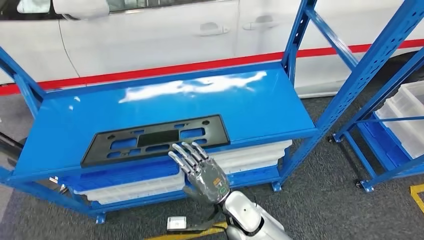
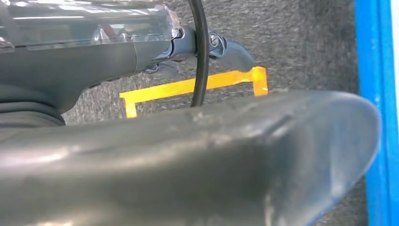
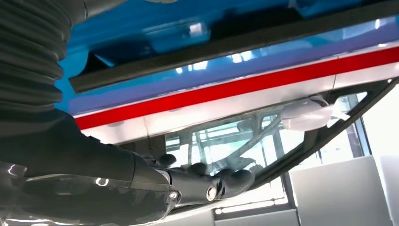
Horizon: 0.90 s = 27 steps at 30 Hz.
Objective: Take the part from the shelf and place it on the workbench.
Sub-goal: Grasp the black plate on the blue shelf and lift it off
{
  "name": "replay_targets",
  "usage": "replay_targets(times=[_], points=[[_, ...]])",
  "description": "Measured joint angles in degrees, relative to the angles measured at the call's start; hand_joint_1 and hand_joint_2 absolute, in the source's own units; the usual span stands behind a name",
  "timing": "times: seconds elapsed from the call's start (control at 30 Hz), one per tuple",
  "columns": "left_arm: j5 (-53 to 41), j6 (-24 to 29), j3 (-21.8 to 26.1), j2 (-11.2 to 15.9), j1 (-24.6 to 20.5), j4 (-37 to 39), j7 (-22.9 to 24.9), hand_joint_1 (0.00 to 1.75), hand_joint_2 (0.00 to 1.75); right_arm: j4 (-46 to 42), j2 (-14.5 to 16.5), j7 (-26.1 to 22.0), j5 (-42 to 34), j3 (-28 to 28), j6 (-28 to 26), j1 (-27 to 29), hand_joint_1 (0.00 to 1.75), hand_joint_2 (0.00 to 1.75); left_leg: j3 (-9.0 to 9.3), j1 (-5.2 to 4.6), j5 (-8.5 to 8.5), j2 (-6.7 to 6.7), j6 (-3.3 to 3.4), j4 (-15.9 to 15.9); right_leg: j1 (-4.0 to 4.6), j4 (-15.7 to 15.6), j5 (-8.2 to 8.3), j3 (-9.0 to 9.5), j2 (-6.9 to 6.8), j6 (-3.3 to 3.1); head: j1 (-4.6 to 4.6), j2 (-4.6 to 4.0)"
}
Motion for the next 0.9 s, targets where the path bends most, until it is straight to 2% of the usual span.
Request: replay_targets(times=[0.07,0.1,0.13,0.17,0.2,0.23,0.27,0.3,0.33,0.43,0.47,0.53,0.6,0.63,0.67,0.7,0.73,0.77,0.8,0.83,0.9], points=[[-0.5,-0.2,0.5,0.0,0.0,0.0,0.0,0.00,0.00,0.1,0.2,0.2,0.6,-0.1,0.8,0.1,0.00,1.75,-4.33,0.17,-2.93,0.00,-0.40,7.8,0.00,-0.2,-0.49,0.70,-0.11,-0.24,0.00,0.00],[-0.7,-0.3,0.7,0.0,0.0,0.0,0.0,0.00,0.00,0.2,0.2,0.1,0.6,-0.1,1.0,0.1,0.00,1.75,-6.66,0.25,-3.70,0.01,-0.57,11.2,0.00,-0.2,-0.78,0.99,-0.11,-0.26,-0.01,0.00],[-0.9,-0.4,0.9,0.0,0.0,0.0,-0.1,0.00,0.00,0.4,0.2,0.0,0.6,-0.1,1.1,0.1,0.00,1.75,-8.20,0.34,-3.31,0.01,-0.68,12.8,0.00,-0.2,-1.09,1.34,-0.09,-0.23,0.00,0.00],[-1.1,-0.5,1.1,0.0,0.0,0.0,-0.1,0.00,0.00,0.7,0.2,-0.1,0.5,-0.1,1.2,0.1,0.00,1.75,-8.61,0.43,-1.60,0.01,-0.74,12.0,-0.01,-0.1,-1.46,1.83,-0.06,-0.16,-0.01,0.00],[-1.4,-0.6,1.2,0.0,0.0,0.0,-0.2,0.00,0.00,1.0,0.2,-0.2,0.4,-0.1,1.2,0.1,0.00,1.75,-8.12,0.51,0.95,0.03,-0.75,9.4,-0.03,-0.1,-1.87,2.41,-0.03,-0.05,-0.01,0.00],[-1.5,-0.6,1.2,0.0,0.0,0.0,-0.3,0.00,0.00,1.3,0.3,-0.3,0.3,-0.1,1.3,0.0,0.00,1.75,-6.79,0.59,3.84,0.10,-0.70,5.3,-0.03,-0.1,-2.34,2.99,-0.03,0.14,0.00,0.00],[-1.7,-0.6,1.3,0.0,-0.1,0.0,-0.4,0.00,0.00,1.7,0.5,-0.4,0.3,-0.1,1.4,-0.2,0.00,1.75,-5.35,0.54,5.82,0.14,-0.62,1.4,0.09,0.0,-2.81,3.46,-0.01,0.42,0.00,0.00],[-1.9,-0.6,1.4,0.0,-0.2,0.0,-0.5,0.00,0.00,2.0,0.7,-0.5,0.3,-0.1,1.6,-0.3,0.00,1.75,-4.32,0.47,6.79,0.14,-0.37,-1.2,0.21,0.0,-3.15,3.71,0.02,0.72,0.01,0.00],[-2.0,-0.6,1.5,0.0,-0.2,0.0,-0.6,0.00,0.00,2.4,0.9,-0.6,0.4,0.0,1.6,-0.5,0.00,1.75,-3.71,0.39,7.02,0.12,-0.07,-2.7,0.33,0.1,-3.43,3.81,0.04,1.04,0.02,0.00],[-2.3,-0.6,1.7,0.0,-0.4,0.0,-0.8,0.00,0.00,3.2,1.3,-0.6,0.5,0.0,1.8,-0.9,0.00,1.75,-3.42,0.43,6.44,-0.10,1.00,-3.2,0.36,0.3,-4.02,3.82,-0.05,1.83,0.02,0.00],[-2.5,-0.6,1.8,0.0,-0.5,0.0,-0.9,0.00,0.00,3.5,1.5,-0.7,0.5,0.0,1.9,-1.1,0.00,1.75,-3.27,0.50,6.37,-0.12,1.36,-3.3,0.30,1.3,-4.66,3.42,-0.11,2.12,0.02,0.00],[-2.9,-0.7,2.1,0.0,-0.7,0.0,-1.2,0.00,0.00,4.4,1.8,-0.7,0.5,0.3,2.0,-1.7,0.00,1.75,-2.95,0.57,6.17,-0.09,1.98,-3.5,0.13,6.8,-7.28,0.55,-0.17,2.65,0.03,0.00],[-3.3,-0.8,2.4,0.0,-0.9,0.0,-1.5,0.00,0.00,6.0,2.0,-0.7,0.5,0.9,2.0,-2.3,0.00,1.75,-2.66,0.48,5.80,-0.10,2.32,-3.5,0.06,14.5,-9.83,-4.22,-0.15,2.89,0.03,0.00],[-3.4,-0.8,2.5,0.0,-1.0,0.0,-1.6,0.00,0.00,6.7,2.1,-0.7,0.5,1.2,2.0,-2.3,0.00,1.75,-2.40,0.41,5.58,-0.16,2.37,-3.5,0.05,16.7,-9.76,-5.94,-0.15,2.86,0.03,0.00],[-3.5,-0.9,2.5,0.0,-1.1,0.0,-1.7,0.00,0.00,7.3,2.1,-0.7,0.5,1.4,2.0,-2.4,0.00,1.75,-2.03,0.34,5.31,-0.24,2.37,-3.5,0.08,16.7,-8.49,-6.66,-0.15,2.72,0.03,0.00],[-3.6,-0.9,2.5,0.0,-1.1,0.0,-1.7,0.00,0.00,7.8,2.2,-0.7,0.5,1.6,2.0,-2.5,0.00,1.75,-1.54,0.25,5.00,-0.32,2.34,-3.5,0.15,14.5,-6.17,-6.27,-0.14,2.44,0.02,0.00],[-3.7,-0.9,2.6,0.0,-1.1,0.0,-1.8,0.00,0.00,8.2,2.4,-0.7,0.5,1.8,2.0,-2.8,0.00,1.75,-1.06,0.19,4.66,-0.38,2.27,-3.5,0.31,10.7,-3.31,-5.00,-0.13,1.96,0.03,0.00],[-3.8,-0.9,2.6,0.0,-1.1,0.1,-1.9,0.00,0.00,8.6,2.5,-0.7,0.4,1.9,2.0,-3.1,0.00,1.75,-0.66,0.09,4.33,-0.40,2.13,-3.5,0.55,6.9,-1.21,-3.56,-0.13,1.37,0.02,0.00],[-4.0,-0.9,2.6,-0.1,-1.3,0.1,-2.0,0.00,0.00,9.0,2.8,-0.6,0.3,2.0,2.1,-3.4,0.00,1.75,-0.44,0.03,4.08,-0.42,1.93,-3.5,0.79,3.8,0.11,-2.37,-0.14,0.89,0.03,0.00],[-4.1,-0.9,2.6,-0.1,-1.4,0.2,-2.1,0.00,0.00,9.4,3.0,-0.4,0.2,2.1,2.2,-3.8,0.00,1.75,-0.37,0.08,3.92,-0.41,1.66,-3.6,1.06,2.0,0.60,-1.70,-0.12,0.51,0.05,0.00],[-4.6,-0.9,2.8,-0.1,-1.6,0.3,-2.4,0.00,0.00,10.3,3.6,0.2,0.0,2.3,2.5,-4.4,0.00,1.75,-0.23,0.16,3.78,-0.35,1.00,-3.8,1.19,0.9,0.35,-1.39,-0.01,0.22,0.07,0.00]])
